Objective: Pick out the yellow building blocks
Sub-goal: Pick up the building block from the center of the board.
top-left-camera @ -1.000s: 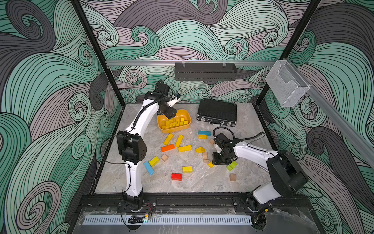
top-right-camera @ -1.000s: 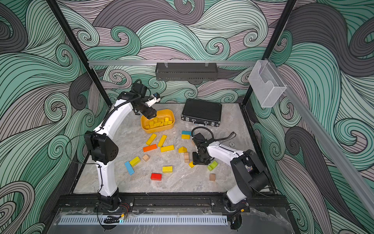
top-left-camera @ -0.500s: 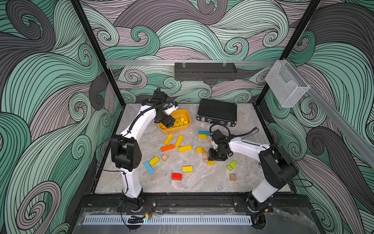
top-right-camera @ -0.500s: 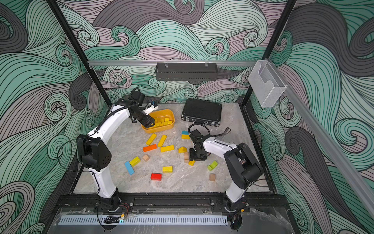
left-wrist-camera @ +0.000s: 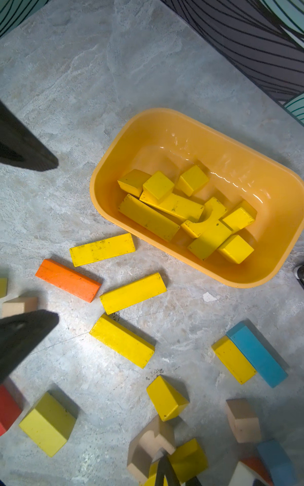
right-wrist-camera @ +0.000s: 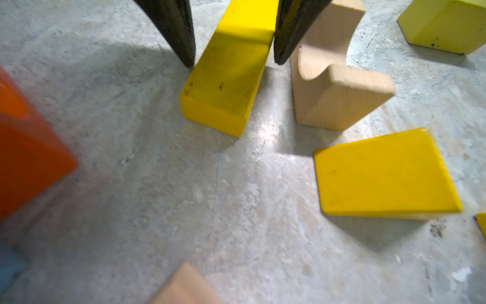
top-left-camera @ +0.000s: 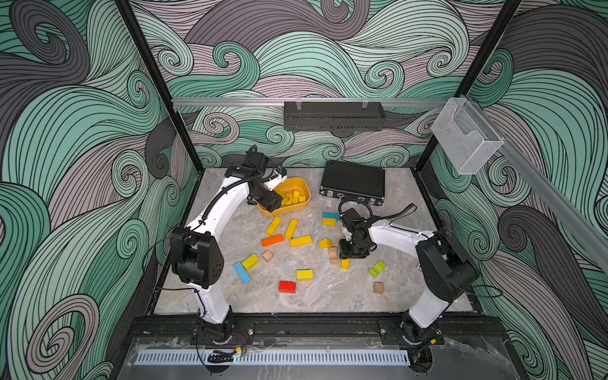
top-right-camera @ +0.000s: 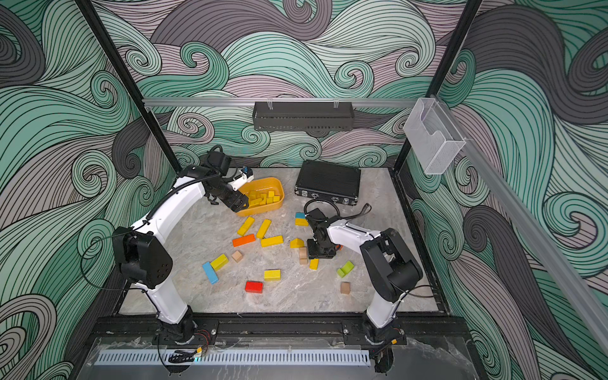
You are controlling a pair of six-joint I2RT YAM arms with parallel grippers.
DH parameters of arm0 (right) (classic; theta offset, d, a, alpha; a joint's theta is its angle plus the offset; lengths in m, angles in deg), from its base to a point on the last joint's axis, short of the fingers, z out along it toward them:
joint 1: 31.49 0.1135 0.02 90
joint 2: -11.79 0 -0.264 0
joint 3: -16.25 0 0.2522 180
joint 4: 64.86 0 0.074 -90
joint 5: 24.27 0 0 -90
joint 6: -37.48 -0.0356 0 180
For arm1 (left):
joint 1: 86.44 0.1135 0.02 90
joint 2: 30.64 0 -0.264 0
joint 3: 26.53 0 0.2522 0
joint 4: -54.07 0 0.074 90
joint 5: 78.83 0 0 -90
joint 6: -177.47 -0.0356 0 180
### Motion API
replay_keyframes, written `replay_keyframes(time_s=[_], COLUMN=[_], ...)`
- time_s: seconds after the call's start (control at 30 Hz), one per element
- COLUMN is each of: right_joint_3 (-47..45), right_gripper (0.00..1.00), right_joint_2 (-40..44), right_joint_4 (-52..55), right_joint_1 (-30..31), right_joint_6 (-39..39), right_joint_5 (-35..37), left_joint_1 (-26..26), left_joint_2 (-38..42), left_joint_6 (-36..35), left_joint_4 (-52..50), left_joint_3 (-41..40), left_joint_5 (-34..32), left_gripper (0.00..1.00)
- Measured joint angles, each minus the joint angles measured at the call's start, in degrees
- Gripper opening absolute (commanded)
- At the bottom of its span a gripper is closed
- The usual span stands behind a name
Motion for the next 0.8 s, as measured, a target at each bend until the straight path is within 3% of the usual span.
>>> replay_keyframes(time_s=[0.43,0.6,0.8], right_joint_3=[3.0,3.1,3.3], right_gripper=[0.44,0.38,0.23], right_joint_2=[-2.9,-3.2,-3.2], right_joint_4=[3.6,3.8,3.8], right_joint_1=[4.3,4.8,4.8], right_joint_6=[1.0,1.2,2.1], right_joint_5=[6.7,7.9,8.0], left_joint_1=[0.0,0.0,0.0], left_joint_2=[5.2,8.6,10.9], left_joint_6=[0.0,-0.2,-0.2], left_joint_4=[-0.2,-0.1,-0.5], left_joint_3=[-4.4,-6.4,-8.6], left_joint_5=[1.1,1.1,1.0], left_gripper=[0.84,0.84,0.84])
